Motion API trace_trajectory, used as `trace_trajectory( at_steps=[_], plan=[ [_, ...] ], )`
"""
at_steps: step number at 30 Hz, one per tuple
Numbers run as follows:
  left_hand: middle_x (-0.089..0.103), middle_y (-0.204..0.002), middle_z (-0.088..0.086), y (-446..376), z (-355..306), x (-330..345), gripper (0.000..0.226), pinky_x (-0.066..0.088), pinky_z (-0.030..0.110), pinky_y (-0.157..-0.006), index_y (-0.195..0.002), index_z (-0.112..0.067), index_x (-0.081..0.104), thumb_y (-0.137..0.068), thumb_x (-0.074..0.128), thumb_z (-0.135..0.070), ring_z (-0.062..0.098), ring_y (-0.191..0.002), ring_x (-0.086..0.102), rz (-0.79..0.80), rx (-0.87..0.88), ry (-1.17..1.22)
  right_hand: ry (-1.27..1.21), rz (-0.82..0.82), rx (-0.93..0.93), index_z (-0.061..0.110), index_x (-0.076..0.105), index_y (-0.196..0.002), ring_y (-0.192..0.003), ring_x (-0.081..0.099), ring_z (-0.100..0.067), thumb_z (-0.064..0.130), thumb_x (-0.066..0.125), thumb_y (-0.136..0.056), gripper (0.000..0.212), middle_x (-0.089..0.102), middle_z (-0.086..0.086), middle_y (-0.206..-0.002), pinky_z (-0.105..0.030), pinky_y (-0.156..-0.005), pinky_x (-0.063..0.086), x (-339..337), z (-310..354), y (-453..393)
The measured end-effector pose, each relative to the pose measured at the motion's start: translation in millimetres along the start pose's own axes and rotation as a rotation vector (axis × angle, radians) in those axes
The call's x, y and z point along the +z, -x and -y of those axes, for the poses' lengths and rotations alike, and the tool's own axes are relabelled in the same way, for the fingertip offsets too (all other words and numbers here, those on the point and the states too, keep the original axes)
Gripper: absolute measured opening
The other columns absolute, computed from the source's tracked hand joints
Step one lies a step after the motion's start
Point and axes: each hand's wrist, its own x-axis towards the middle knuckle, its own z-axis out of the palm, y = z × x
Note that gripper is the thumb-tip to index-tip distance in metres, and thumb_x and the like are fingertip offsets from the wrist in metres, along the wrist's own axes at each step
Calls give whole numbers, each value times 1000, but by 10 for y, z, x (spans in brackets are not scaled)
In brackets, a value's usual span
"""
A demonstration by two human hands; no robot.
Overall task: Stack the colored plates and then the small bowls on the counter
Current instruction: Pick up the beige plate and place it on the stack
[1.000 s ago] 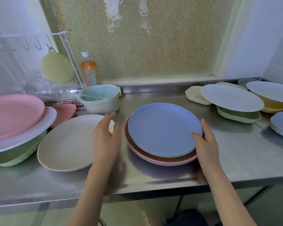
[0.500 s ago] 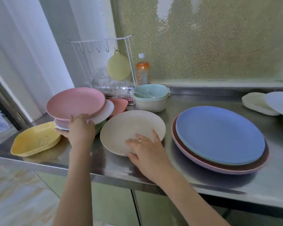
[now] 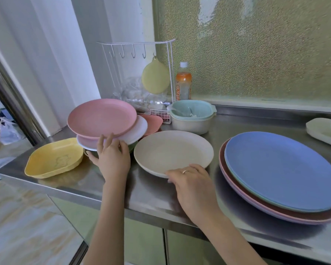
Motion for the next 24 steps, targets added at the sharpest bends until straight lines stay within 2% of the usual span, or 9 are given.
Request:
trace_trajectory(
  at_steps=[2, 5, 8, 10, 13, 17, 20, 22, 24],
  plan=[
    [52, -140, -1, -4, 15, 22, 30, 5, 63, -109, -90, -9, 70, -94, 42, -22, 22, -140, 28, -11, 7, -9, 24, -70, 0, 25, 68, -67, -57, 56, -14, 7, 62, -60, 20, 65, 11, -57, -22, -73, 45, -42, -23, -8],
    [52, -140, 0, -2, 19, 38, 29, 8, 61, -109, -94, -9, 70, -94, 43, -22, 22, -140, 30, -24, 9, -13, 48, -133, -28, 21, 70, -74, -61, 56, -20, -2, 68, -61, 26, 67, 9, -62, -28, -80, 44, -89, -86, 16],
    [54, -138, 1, 25, -9, 56, 28, 9, 59, -110, -94, -8, 70, -93, 46, -22, 23, -138, 33, -42, -9, -13, 40, -226, -46, 18, 71, -78, -66, 55, -22, -6, 68, -64, 28, 68, 7, -66, -30, -73, 45, -166, -112, 71],
    [61, -129, 3, 50, -35, 64, 27, 11, 59, -109, -87, -8, 70, -91, 47, -22, 25, -132, 39, -43, -13, -22, 31, -328, -47, 19, 71, -80, -69, 53, -20, -2, 62, -69, 25, 69, 8, -69, -29, -73, 43, -247, -119, 89],
    [70, -100, 6, 110, -89, 37, 26, 17, 60, -108, -82, -8, 67, -89, 47, -21, 30, -115, 50, -20, 27, -57, 37, -463, -47, 16, 73, -83, -74, 51, -19, -2, 60, -73, 24, 70, 5, -72, -31, -79, 39, -384, -164, 92],
    [70, -95, 6, 233, -247, -41, 18, 4, 61, -110, -92, -9, 70, -86, 54, -15, 30, -110, 54, -61, 32, -21, 82, -532, 17, 13, 74, -88, -80, 49, -18, 1, 52, -77, 28, 71, 2, -74, -32, -81, 35, -633, -342, 127],
    [71, -96, 5, 462, -527, -46, 26, 8, 57, -113, -95, -10, 71, -86, 49, -21, 30, -106, 58, -34, 97, 114, 135, -527, 119, 13, 73, -87, -83, 50, -19, 9, 49, -78, 26, 71, 1, -74, -31, -79, 32, -800, -540, 238],
    [71, -100, 5, 723, -854, -46, 34, 23, 51, -113, -101, -12, 71, -87, 43, -28, 27, -103, 60, 70, 158, 361, 183, -493, 188, 13, 73, -88, -85, 56, -23, 15, 47, -80, 27, 72, 0, -77, -31, -79, 33, -895, -663, 349],
    [69, -109, 0, 996, -1245, -47, 33, 38, 31, -106, -112, -13, 68, -93, 45, -25, 14, -103, 60, 273, 143, 684, 210, -459, 258, 13, 73, -92, -86, 61, -27, 15, 52, -83, 23, 73, -1, -80, -31, -79, 34, -971, -782, 474]
  ],
)
